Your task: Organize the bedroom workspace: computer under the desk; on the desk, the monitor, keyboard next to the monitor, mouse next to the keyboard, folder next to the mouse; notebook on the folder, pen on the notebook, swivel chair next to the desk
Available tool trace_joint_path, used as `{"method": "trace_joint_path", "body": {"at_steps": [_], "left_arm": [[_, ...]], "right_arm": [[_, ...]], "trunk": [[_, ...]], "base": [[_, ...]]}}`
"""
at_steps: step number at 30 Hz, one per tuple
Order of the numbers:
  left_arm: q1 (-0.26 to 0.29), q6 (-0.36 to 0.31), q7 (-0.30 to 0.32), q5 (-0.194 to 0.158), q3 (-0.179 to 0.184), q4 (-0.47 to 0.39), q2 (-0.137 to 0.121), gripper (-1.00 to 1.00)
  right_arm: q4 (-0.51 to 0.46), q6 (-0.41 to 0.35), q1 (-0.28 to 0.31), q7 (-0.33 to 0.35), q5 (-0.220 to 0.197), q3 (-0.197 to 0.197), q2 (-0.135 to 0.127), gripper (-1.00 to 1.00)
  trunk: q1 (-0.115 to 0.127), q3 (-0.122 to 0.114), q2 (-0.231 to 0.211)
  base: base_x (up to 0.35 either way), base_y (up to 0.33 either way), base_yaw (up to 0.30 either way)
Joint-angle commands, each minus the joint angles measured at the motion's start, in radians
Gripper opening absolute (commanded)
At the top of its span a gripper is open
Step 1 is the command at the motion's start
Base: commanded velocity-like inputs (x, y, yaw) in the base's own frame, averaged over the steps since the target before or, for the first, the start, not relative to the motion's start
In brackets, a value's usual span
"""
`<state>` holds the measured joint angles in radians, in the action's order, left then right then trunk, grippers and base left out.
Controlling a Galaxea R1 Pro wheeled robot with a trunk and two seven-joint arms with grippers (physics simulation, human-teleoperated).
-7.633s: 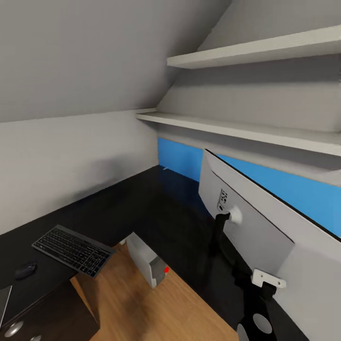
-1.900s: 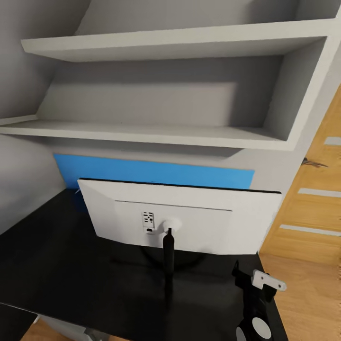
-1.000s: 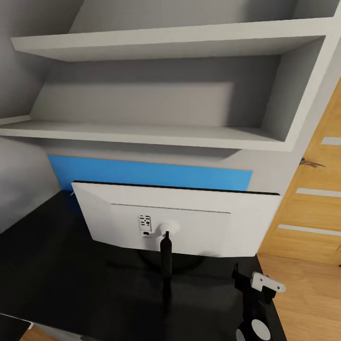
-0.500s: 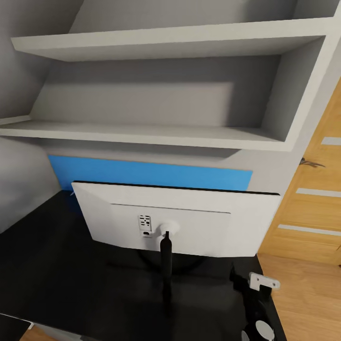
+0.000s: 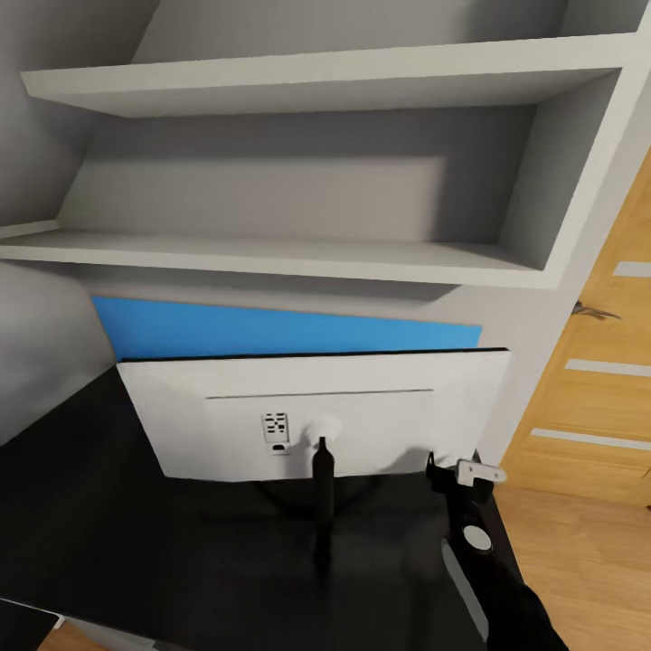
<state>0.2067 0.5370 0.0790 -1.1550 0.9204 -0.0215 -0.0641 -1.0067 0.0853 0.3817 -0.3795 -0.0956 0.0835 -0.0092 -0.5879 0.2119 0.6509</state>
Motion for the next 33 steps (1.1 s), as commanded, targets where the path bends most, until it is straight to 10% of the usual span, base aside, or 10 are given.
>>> {"method": "trace_joint_path", "body": {"at_steps": [1,33], "left_arm": [[0.000,0.001,0.008,-0.011,0.003,0.000,0.000,1.00],[0.000,0.000,0.008,-0.009,0.003,0.000,0.000,1.00]], "right_arm": [[0.053,0.037,0.027,-0.006,-0.010,0.004,-0.002,1.00],[0.206,0.086,0.152,-0.006,-0.022,0.009,0.004,1.00]], "trunk": [[0.000,0.002,0.001],[0.000,0.002,0.001]], "base": [[0.000,0.000,0.000],[0.081,0.000,0.000]]}}
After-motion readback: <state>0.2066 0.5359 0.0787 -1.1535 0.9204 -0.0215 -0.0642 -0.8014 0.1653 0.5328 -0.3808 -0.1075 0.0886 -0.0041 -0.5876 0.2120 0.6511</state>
